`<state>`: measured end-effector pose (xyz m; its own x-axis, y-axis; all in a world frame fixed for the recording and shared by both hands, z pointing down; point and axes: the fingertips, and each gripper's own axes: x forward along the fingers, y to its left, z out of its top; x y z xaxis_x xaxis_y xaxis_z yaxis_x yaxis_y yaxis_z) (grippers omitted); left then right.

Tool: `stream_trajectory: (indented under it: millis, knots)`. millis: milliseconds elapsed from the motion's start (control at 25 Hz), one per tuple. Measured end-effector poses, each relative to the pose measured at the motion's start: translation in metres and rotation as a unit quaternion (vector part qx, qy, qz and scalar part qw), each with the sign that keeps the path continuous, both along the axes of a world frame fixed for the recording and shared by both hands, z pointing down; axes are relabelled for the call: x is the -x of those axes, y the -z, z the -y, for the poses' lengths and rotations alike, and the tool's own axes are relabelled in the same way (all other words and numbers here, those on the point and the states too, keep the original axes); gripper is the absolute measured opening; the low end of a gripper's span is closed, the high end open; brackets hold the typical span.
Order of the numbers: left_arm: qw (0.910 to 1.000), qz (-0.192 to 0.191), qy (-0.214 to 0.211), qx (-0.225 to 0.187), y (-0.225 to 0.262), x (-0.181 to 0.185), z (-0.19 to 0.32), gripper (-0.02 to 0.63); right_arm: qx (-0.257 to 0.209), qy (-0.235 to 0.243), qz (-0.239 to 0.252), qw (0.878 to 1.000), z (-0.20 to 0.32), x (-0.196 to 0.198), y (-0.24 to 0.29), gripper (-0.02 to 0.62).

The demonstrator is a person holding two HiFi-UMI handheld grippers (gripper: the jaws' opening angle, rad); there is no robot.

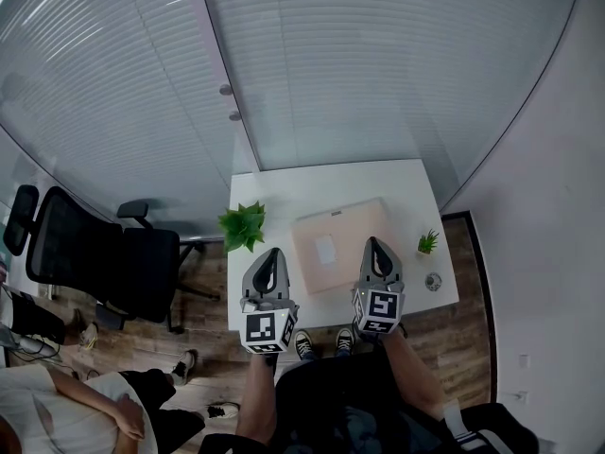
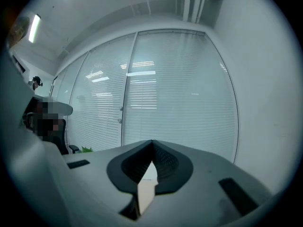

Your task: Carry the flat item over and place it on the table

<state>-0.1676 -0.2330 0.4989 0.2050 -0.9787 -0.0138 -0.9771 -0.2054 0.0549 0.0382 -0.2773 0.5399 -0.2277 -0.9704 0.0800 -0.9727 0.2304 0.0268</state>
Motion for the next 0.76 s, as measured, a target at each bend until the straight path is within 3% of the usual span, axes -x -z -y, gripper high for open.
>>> stream_trajectory:
  millis: [760]
  knots:
    - [1.0, 0.007, 0.007, -0.001, 0.002, 0.0076, -0.0003, 0.003, 0.001, 0.009, 0.001, 1.0, -0.0011, 0.002, 0.004, 0.003]
